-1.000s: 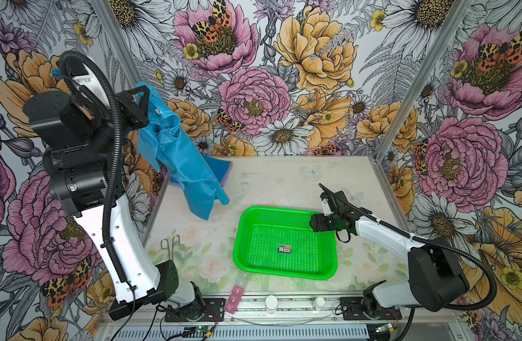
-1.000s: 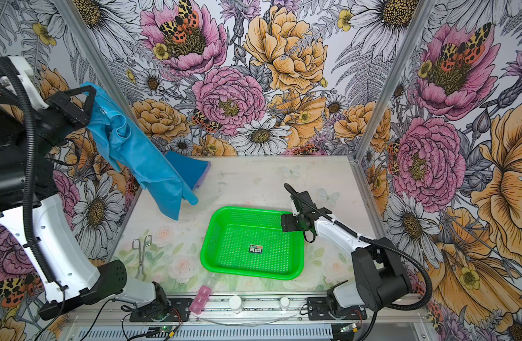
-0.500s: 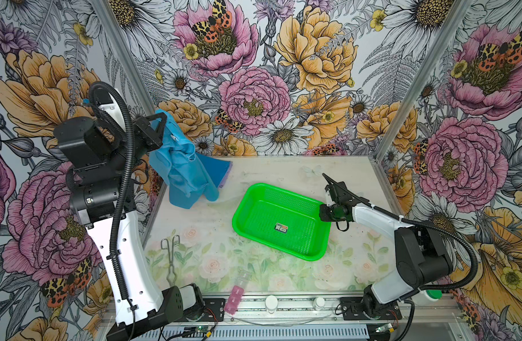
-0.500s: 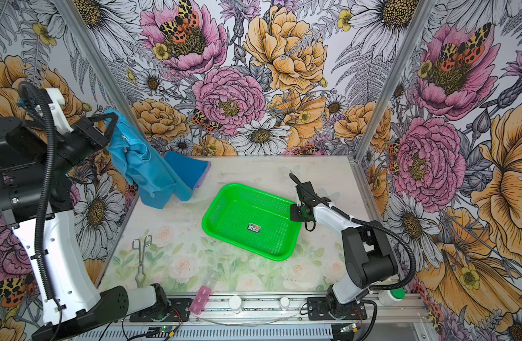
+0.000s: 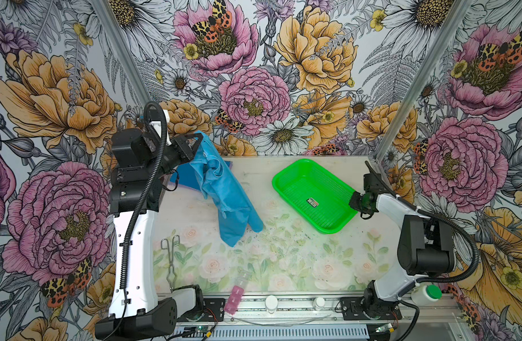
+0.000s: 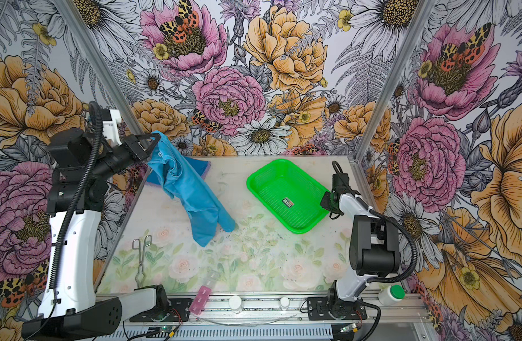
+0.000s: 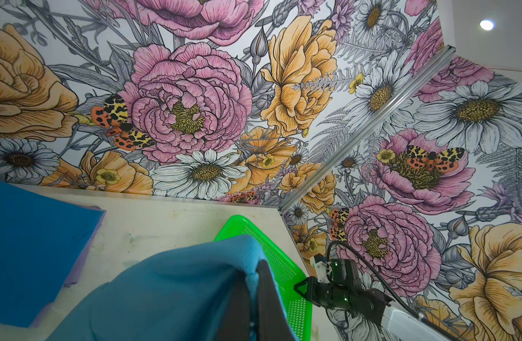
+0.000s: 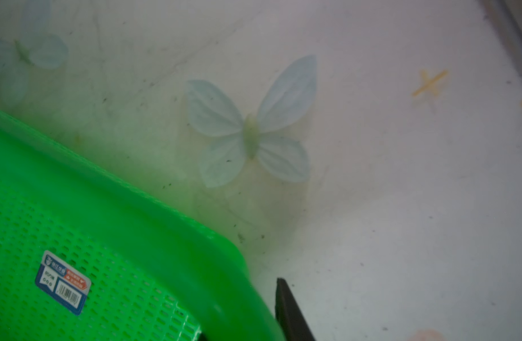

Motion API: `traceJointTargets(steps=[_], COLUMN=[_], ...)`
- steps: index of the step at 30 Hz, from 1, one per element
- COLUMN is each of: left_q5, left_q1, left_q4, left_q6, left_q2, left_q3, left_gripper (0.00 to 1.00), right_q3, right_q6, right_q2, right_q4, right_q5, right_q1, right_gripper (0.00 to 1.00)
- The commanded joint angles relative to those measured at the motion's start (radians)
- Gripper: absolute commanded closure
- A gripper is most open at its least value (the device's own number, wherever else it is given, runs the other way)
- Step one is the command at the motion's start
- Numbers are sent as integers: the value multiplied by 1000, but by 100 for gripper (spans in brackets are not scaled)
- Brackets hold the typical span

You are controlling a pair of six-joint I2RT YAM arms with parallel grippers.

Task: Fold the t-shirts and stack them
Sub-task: 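Push the green basket farther away with the right gripper while the left holds the shirt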

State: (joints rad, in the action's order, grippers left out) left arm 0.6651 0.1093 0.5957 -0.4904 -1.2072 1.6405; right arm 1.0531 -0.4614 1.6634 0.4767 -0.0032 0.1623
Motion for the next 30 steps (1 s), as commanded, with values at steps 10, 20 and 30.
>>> traceJointTargets(steps=[10,20,30], left_q5=[-47,-85,-100], left_q1=[-206,-342,-407], left_q4=[-92,-141,-147], left_q6=[50,42,63], left_q2=[21,23,11], left_q3=[-124,-182,-187], left_gripper=[100,100,100], right_q3=[270,389,366], right_q6=[-29,-98,-123], right_q2=[199,324,271], right_q4=[-38,-16,-18], right_q5=[205,202,186], right_q1=[285,319,318], right_gripper=[91,87,32])
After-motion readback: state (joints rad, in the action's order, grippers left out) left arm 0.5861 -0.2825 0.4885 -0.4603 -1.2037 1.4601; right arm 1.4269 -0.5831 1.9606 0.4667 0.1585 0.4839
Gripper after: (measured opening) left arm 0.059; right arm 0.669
